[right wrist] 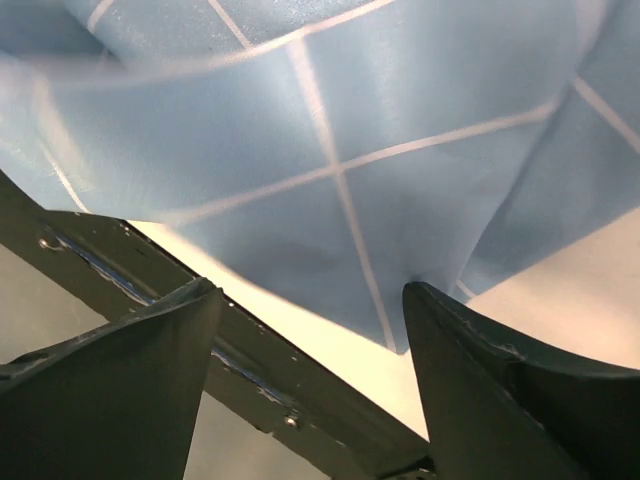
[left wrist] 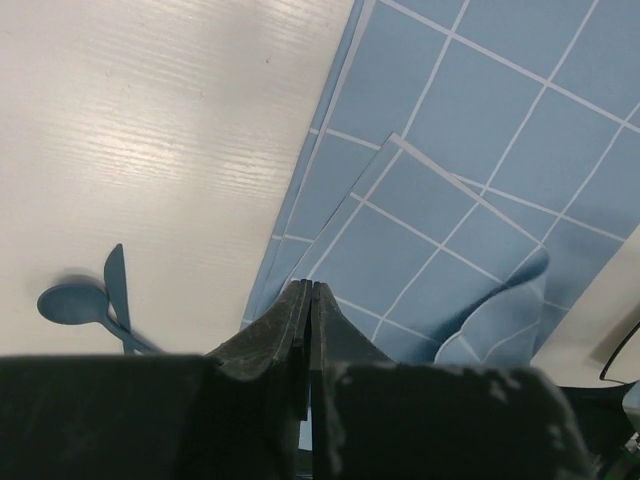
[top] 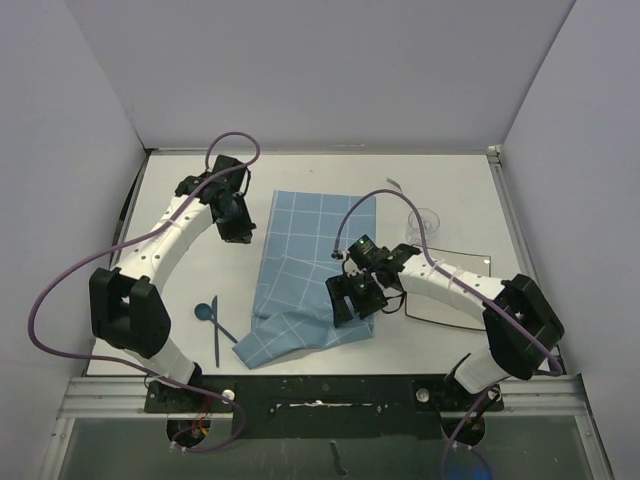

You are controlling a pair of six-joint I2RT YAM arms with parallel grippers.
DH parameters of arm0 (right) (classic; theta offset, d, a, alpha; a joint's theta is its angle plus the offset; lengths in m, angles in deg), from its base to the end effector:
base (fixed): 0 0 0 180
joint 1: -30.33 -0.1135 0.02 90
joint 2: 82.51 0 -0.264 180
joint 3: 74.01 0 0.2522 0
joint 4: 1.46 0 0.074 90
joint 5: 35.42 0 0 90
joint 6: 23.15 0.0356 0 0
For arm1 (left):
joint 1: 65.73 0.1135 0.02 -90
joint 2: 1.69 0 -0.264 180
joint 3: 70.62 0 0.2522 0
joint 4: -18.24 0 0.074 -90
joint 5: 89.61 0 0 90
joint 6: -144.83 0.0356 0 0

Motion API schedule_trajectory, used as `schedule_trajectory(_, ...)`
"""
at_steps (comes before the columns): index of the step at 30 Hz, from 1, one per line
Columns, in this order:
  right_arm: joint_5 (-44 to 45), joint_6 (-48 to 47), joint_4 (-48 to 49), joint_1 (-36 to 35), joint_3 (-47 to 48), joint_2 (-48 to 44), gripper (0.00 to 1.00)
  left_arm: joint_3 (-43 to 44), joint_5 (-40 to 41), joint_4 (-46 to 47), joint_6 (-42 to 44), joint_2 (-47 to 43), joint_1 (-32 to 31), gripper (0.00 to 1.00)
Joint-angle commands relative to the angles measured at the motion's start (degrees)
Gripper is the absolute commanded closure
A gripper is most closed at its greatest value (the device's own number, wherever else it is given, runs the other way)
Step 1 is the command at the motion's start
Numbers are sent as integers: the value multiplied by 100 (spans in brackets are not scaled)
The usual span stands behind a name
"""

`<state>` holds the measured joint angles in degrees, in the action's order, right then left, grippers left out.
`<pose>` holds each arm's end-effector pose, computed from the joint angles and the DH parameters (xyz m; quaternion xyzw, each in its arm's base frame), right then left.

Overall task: Set the dinner table for one person
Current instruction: Flatten out the napkin at the center of the board.

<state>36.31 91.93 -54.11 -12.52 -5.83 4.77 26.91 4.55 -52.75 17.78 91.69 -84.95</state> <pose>0.1974 0.1983 0.1923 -0.1754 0.9592 0.2175 0.0423 0.3126 -0.1063 0.2946 -0.1589 0.9660 -0.0632 0.1937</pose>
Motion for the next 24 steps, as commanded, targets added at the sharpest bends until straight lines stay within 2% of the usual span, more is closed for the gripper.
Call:
schedule_trajectory(1, 311, -87, -214, 48, 278, -344, 22, -71, -23, 183, 119, -339, 24, 100)
schedule_trajectory(10, 326, -304, -338, 119, 557, -242, 21, -52, -3, 203, 201, -246, 25, 100)
schedule_trajectory(14, 278, -236, -99, 119, 316, -219, 25, -58, -30, 224, 207, -160, 25, 100)
schedule_trajectory(19, 180, -187, 112, 119, 86, -131, 37, -110, -25, 260, 203, -107, 24, 100)
schedule_trajectory(22, 138, -205, 206, 120, 51, -23, 40, -132, -24, 277, 203, -69, 28, 100)
schedule_trajectory(24, 86, -209, 248, 118, 103, 110, 54, -155, -15, 285, 196, -34, 21, 100)
